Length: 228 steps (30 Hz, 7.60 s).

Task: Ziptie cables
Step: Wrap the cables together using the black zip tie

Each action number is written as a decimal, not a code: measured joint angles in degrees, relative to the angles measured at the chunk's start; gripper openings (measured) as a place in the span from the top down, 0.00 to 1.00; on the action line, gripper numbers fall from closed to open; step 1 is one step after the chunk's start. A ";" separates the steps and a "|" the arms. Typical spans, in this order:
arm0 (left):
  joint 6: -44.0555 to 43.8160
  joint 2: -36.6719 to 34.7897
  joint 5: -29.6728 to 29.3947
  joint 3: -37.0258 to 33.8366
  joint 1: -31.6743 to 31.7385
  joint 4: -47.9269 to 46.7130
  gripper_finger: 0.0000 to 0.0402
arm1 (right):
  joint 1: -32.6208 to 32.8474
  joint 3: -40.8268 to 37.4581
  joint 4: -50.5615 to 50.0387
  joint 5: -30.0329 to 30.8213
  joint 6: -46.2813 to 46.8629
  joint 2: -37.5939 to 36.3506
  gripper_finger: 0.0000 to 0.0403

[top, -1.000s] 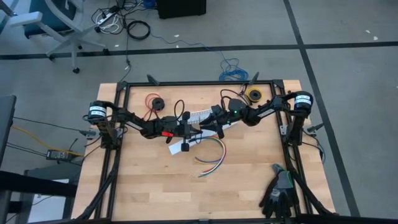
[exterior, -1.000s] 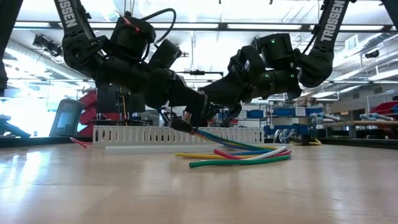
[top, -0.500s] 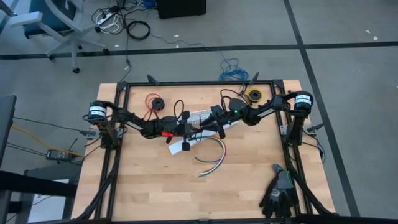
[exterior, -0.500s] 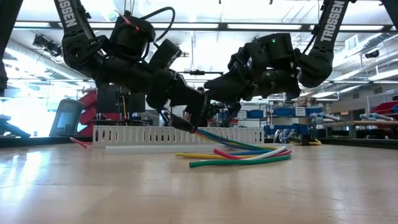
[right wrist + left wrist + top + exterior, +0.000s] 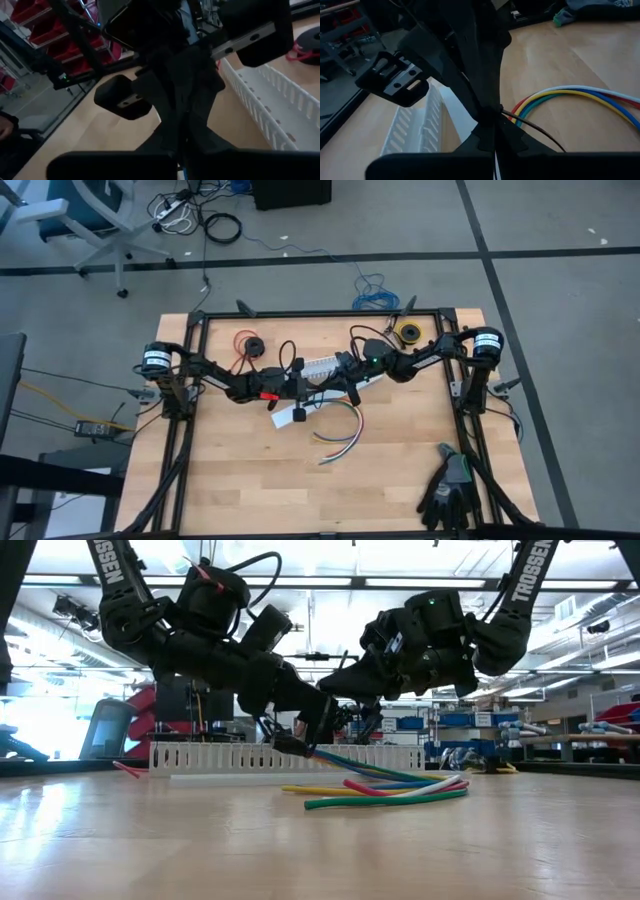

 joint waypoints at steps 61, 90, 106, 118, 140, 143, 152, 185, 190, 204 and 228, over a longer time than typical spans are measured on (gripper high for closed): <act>-14.65 -9.03 -0.93 -0.12 -1.06 -30.02 0.63 | -0.83 -0.04 0.22 0.33 0.99 -0.02 1.00; -20.34 -3.04 0.21 -0.07 -1.07 -22.35 0.72 | -0.81 -0.04 0.52 -0.27 2.12 0.02 1.00; -19.16 -3.26 0.60 -0.09 -1.19 -22.15 0.88 | -0.79 -0.04 0.00 -0.70 2.06 0.02 1.00; -19.07 -12.59 -0.79 0.44 -1.65 -32.65 0.88 | -0.76 -0.04 -6.19 -1.82 2.42 0.02 1.00; -34.33 -26.08 -8.43 0.43 -14.81 -62.14 0.88 | 2.54 -3.90 -24.93 -10.87 12.63 -11.52 1.00; -36.17 -27.87 -8.47 0.46 -17.57 -61.52 0.88 | 3.10 -4.95 -28.84 -10.29 12.59 -15.48 1.00; -41.25 -35.20 -18.03 0.52 -24.42 -63.75 0.88 | 7.45 -5.80 -37.43 -8.07 11.37 -22.92 1.00; -23.73 -20.08 -23.13 0.42 -18.75 -36.88 0.68 | 8.68 -5.79 -35.54 5.57 7.66 -23.50 1.00; -20.17 -13.32 -19.73 0.42 -14.24 -21.96 0.69 | 8.70 -5.79 -35.41 7.30 6.03 -23.50 1.00; -21.67 -1.70 4.13 6.48 -5.19 -2.79 0.69 | 11.33 -5.79 -35.60 14.02 -0.05 -23.47 1.00; -18.77 7.08 16.23 19.54 -1.52 -5.79 0.85 | 13.03 -5.75 -36.48 18.64 -0.73 -23.43 1.00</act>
